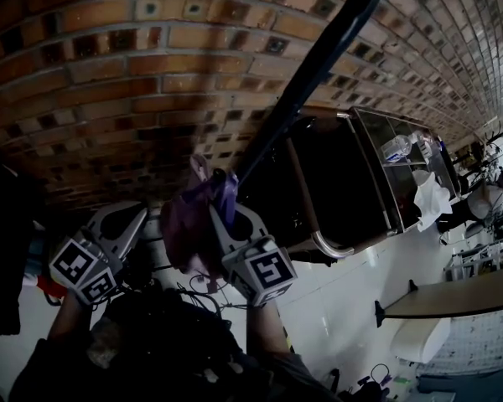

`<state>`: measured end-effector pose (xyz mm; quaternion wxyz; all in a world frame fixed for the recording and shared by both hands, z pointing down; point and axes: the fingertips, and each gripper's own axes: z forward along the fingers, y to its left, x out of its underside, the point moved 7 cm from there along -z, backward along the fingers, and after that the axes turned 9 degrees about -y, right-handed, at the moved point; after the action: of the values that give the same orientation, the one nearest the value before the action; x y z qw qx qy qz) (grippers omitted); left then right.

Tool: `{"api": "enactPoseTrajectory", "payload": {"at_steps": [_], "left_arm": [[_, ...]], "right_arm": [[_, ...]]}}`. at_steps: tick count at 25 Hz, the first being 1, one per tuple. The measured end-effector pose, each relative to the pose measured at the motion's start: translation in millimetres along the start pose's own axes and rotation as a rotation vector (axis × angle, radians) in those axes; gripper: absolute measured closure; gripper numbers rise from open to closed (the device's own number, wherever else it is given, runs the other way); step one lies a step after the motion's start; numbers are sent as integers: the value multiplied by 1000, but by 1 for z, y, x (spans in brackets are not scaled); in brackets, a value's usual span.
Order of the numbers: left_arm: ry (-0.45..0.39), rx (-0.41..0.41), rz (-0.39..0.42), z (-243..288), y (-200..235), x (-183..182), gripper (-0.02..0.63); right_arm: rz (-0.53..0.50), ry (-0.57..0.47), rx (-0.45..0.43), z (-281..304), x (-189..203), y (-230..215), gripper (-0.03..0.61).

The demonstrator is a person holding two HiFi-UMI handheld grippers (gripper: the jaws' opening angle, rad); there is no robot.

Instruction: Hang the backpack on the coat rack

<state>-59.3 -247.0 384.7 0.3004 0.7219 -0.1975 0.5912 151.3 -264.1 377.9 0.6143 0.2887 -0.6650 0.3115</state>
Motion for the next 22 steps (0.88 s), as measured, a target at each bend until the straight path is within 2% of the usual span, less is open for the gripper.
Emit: {"api": "enactPoseTrajectory", "payload": {"at_steps": [7, 13, 16, 20, 22], "left_arm": [[3, -5, 20, -6, -15, -1, 588], [-4, -29, 28, -9, -36, 2, 588], [-3, -35, 29, -8, -48, 7, 588], [-17, -54, 25, -9, -64, 9, 588], [-25, -66, 32, -11, -71, 7, 588]], "right_arm": [[2, -42, 32, -14, 6, 1, 511], [88, -106, 27, -42, 6, -8, 428], [101, -118, 2, -52, 9, -8, 351], [72, -166, -28, -67, 5, -5, 350], [71, -227, -42, -75, -2, -4, 395]]}}
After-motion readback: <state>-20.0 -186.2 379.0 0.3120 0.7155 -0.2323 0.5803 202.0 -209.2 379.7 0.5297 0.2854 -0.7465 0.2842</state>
